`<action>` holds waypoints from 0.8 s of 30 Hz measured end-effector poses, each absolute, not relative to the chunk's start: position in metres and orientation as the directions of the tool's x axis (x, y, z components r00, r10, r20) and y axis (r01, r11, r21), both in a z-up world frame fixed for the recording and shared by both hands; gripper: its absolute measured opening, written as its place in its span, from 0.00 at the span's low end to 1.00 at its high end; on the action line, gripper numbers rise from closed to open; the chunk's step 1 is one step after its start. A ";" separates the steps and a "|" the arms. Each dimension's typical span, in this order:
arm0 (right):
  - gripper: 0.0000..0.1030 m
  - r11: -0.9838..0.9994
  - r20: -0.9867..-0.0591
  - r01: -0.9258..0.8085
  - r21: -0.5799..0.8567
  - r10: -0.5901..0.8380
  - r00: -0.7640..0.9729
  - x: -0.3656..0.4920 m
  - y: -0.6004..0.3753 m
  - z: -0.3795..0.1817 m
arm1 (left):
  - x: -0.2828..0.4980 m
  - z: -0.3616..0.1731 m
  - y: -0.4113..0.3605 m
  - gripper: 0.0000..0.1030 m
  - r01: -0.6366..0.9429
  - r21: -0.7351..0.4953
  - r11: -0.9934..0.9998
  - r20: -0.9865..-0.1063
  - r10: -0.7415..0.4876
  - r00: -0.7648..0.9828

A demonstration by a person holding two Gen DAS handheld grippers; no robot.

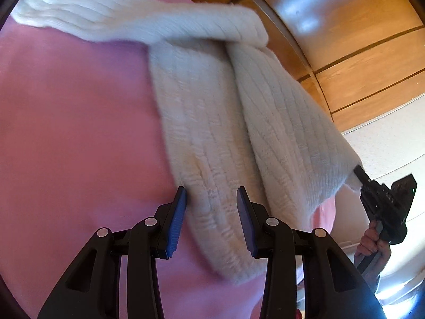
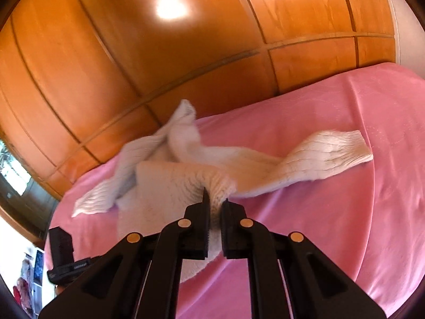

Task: Fold small clothes

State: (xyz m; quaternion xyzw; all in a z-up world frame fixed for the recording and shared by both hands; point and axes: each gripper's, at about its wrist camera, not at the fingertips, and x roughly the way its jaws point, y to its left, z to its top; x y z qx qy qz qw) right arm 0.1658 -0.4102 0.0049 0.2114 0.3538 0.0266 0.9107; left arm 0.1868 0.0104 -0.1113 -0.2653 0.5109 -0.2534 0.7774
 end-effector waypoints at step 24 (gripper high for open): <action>0.05 0.918 -0.698 -0.029 0.396 0.321 0.640 0.006 -0.379 0.004 | 0.043 -0.008 0.142 0.08 0.142 -0.422 0.896 -0.782 -0.439 0.443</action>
